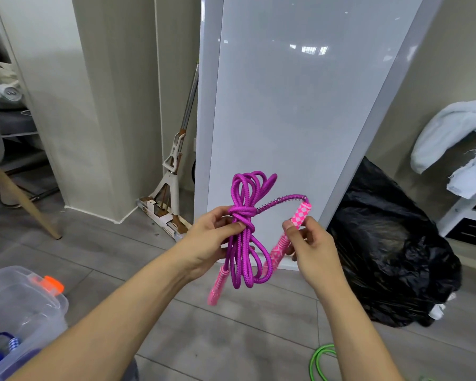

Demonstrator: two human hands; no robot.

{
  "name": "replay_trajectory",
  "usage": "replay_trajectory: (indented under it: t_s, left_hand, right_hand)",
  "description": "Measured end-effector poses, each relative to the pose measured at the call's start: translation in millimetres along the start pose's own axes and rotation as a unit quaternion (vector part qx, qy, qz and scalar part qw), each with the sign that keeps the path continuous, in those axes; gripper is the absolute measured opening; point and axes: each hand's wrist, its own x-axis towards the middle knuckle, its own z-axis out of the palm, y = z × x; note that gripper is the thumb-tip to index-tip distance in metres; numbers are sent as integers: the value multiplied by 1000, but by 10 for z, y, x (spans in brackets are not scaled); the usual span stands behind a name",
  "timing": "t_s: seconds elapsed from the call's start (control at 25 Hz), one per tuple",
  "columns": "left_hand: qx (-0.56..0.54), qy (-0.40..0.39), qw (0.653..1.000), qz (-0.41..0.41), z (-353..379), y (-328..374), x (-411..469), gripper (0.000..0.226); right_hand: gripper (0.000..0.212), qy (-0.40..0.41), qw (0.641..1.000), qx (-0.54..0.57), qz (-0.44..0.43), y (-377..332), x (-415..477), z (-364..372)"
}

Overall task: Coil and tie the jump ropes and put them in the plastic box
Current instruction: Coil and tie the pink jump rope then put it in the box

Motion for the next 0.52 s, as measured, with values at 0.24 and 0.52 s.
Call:
replay_trajectory:
  t_s: [0.24, 0.52]
  left_hand:
    - [61, -26, 997, 45, 47, -28, -32, 33]
    - [77, -71, 993, 57, 68, -42, -40, 33]
  right_hand:
    - [24, 31, 962, 198, 188, 6, 18, 230]
    - [27, 6, 888, 259, 381, -67, -22, 308]
